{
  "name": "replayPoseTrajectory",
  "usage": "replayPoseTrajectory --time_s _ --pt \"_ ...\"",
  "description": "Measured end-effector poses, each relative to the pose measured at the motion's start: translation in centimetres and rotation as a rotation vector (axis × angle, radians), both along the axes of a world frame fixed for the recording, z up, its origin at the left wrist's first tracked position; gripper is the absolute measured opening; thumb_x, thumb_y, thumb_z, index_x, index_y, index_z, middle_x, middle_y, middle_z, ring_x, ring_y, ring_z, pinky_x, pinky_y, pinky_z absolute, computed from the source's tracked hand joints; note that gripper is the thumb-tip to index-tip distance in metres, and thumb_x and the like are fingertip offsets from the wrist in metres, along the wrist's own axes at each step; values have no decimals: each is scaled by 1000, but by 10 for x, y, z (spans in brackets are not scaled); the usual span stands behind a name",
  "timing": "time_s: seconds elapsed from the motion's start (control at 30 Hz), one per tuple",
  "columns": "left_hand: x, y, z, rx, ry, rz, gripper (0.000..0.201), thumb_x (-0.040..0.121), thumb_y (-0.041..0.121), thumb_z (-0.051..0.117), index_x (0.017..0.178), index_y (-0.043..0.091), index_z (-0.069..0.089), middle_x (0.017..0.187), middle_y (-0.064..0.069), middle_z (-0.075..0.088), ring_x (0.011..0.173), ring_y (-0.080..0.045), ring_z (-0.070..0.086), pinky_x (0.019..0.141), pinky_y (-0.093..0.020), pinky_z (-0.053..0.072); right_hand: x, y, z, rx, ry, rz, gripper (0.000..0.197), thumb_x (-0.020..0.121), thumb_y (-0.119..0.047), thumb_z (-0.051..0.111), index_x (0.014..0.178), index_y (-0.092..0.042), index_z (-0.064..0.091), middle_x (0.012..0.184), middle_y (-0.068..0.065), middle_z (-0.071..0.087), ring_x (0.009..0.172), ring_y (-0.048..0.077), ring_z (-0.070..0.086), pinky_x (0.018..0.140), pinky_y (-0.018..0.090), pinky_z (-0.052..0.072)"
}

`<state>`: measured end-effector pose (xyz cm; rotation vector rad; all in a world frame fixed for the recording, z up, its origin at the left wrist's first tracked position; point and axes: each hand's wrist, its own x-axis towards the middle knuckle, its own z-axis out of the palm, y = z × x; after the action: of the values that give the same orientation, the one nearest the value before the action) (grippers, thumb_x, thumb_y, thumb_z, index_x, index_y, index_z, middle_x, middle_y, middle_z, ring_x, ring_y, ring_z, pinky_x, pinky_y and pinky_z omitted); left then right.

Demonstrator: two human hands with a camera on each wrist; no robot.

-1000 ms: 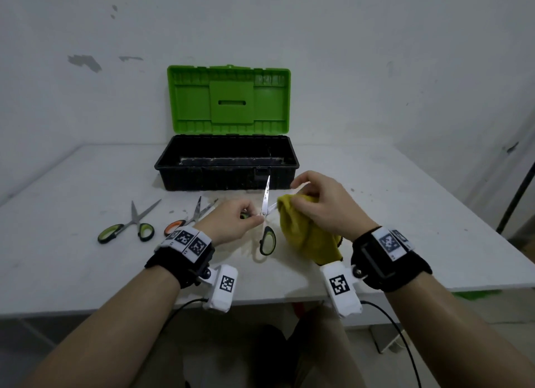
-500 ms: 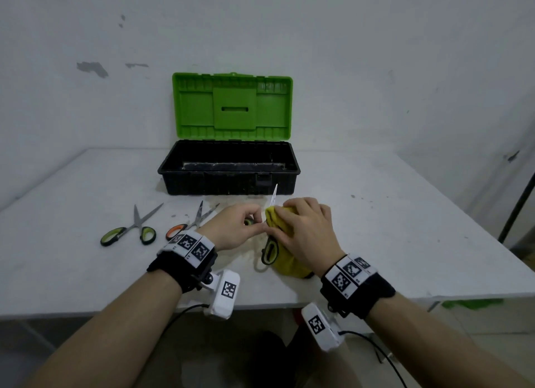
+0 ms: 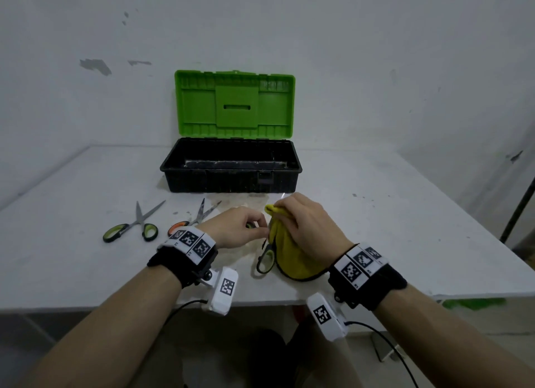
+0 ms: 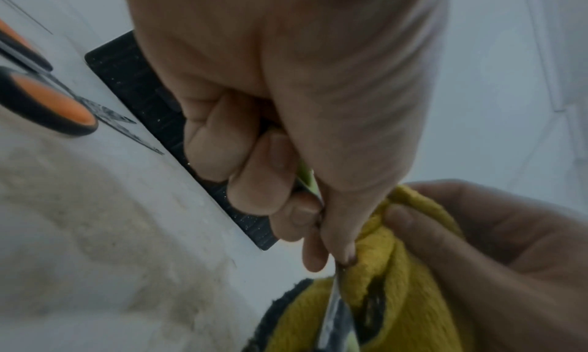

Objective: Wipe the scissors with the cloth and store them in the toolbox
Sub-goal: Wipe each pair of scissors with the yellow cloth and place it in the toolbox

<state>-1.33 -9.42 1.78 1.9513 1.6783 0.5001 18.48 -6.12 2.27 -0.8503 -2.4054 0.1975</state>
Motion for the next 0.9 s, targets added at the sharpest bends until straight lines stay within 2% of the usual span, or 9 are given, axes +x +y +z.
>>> replayPoseTrajectory --time_s 0.1,0.23,0.33,0.43,0.53,0.6,0.7,0.77,0.9 --pt "0 1 -2 26 1 -47 17 94 37 64 94 23 74 88 12 65 83 -1 58 70 -21 40 -5 0 -5 48 -146 5 22 98 -24 54 109 -11 68 103 6 60 92 23 59 81 38 51" --pt "-1 -2 -8 79 3 -60 13 94 37 64 83 33 69 83 19 63 80 2 56 68 -17 36 -5 4 -9 70 -138 8 21 96 -22 56 106 -11 71 102 7 61 93 24 60 81 39 51" --pt "-3 -2 -8 102 6 -76 13 94 41 63 84 33 69 81 20 62 79 4 55 66 -14 35 -3 13 -5 17 -37 -69 22 97 -23 55 105 -10 71 101 8 61 92 25 60 82 39 50" --pt "-5 -1 -7 77 -20 -68 14 95 41 62 84 35 69 81 21 62 79 6 56 70 -19 36 1 24 5 -27 97 -192 22 97 -23 56 102 -9 71 97 7 61 88 24 59 80 36 48" --pt "-8 -2 -3 53 -24 -36 17 97 42 59 87 33 70 78 19 61 65 16 54 63 -19 36 7 19 9 -23 121 -149 18 96 -25 59 101 -11 70 96 5 63 87 22 60 80 35 49" --pt "-11 -1 -2 54 -32 -20 17 96 42 60 86 33 70 76 15 60 58 13 54 58 -19 36 8 6 4 -32 37 -52 18 95 -26 60 102 -13 70 97 3 63 87 21 60 80 35 50" --pt "-13 3 -3 62 -22 -38 18 92 44 63 86 31 72 80 12 64 69 1 58 66 -26 43 4 -6 -8 -49 -61 -6 22 96 -30 57 107 -16 69 100 1 61 88 19 60 79 35 51" --pt "-12 4 -3 59 10 -55 20 92 46 63 89 29 72 87 10 66 81 -7 60 73 -29 46 1 -4 -11 -34 -32 -39 22 96 -29 57 108 -16 70 99 2 60 88 20 59 79 36 51" --pt "-11 0 -1 68 48 -92 16 93 48 61 86 35 69 88 14 65 86 -5 59 73 -25 42 0 12 -3 -42 105 -166 20 96 -25 58 103 -13 72 97 6 61 87 23 60 80 38 49"
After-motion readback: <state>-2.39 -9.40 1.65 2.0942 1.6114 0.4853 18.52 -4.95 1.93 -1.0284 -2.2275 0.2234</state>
